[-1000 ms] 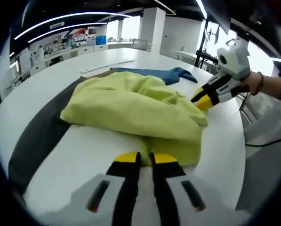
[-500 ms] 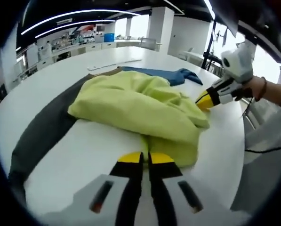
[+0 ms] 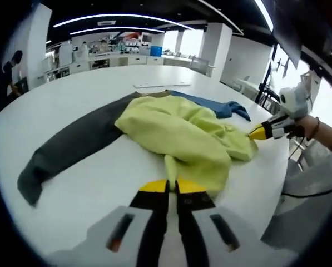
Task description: Fold the garment on the visible template until the final outline fits inside the template.
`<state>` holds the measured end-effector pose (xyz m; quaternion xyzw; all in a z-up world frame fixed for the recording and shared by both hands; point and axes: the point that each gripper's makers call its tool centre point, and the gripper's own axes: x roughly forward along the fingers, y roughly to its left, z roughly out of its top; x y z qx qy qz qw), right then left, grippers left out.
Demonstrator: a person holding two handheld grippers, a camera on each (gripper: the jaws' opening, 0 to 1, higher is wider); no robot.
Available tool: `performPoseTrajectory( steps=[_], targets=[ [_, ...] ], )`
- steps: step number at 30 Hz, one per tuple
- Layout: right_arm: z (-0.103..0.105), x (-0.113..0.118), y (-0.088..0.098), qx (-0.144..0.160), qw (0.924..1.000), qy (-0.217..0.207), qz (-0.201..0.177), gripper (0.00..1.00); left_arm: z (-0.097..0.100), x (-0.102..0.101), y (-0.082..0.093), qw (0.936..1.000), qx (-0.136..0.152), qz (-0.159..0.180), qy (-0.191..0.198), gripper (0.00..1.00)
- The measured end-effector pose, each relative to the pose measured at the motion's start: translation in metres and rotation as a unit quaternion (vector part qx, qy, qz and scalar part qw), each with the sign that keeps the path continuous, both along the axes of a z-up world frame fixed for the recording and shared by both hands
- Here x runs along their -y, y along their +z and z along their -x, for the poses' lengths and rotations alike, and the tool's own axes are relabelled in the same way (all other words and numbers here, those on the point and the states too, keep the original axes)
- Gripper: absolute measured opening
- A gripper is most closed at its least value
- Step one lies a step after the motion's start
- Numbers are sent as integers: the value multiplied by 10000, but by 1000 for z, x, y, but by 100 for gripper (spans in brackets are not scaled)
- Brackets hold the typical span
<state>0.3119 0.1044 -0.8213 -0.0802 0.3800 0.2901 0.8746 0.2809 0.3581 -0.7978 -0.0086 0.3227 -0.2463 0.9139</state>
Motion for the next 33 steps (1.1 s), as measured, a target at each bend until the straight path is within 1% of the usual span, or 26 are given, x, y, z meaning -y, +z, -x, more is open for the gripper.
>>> performPoseTrajectory(
  steps=[6, 10, 13, 16, 18, 21, 24, 26, 28, 31, 33],
  targets=[
    [5, 6, 7, -5, 9999, -127, -63, 0, 10, -13, 2, 9992, -100, 240, 289, 1],
    [9, 6, 10, -1, 9999, -136, -106, 0, 17, -21, 2, 9986, -126, 253, 436, 1],
    [17, 7, 13, -3, 9998, -152, -121, 0, 22, -26, 1, 9984, -140, 255, 494, 1],
    [18, 9, 13, -17, 9997, -215, -142, 0, 25, -30, 0, 9979, -169, 254, 566, 1],
    [17, 12, 13, -28, 9995, -270, -149, 0, 27, -37, -1, 9976, -186, 234, 625, 1],
    [21, 19, 16, -38, 9992, -357, -157, 0, 30, -41, 0, 9971, -191, 239, 697, 1],
    [28, 21, 16, -62, 9990, -414, -160, 0, 34, -45, 1, 9966, -219, 214, 770, 2],
    [28, 24, 15, -88, 9988, -449, -156, 0, 35, -50, 0, 9961, -236, 211, 819, 2],
    [30, 26, 16, -103, 9985, -503, -178, 0, 37, -52, 0, 9956, -287, 251, 858, 2],
    [31, 33, 20, -63, 9973, -693, -234, 0, 40, -53, 2, 9944, -370, 383, 912, 2],
    [32, 37, 23, -97, 9964, -796, -275, 0, 42, -53, 2, 9940, -415, 390, 930, 2]
  ],
)
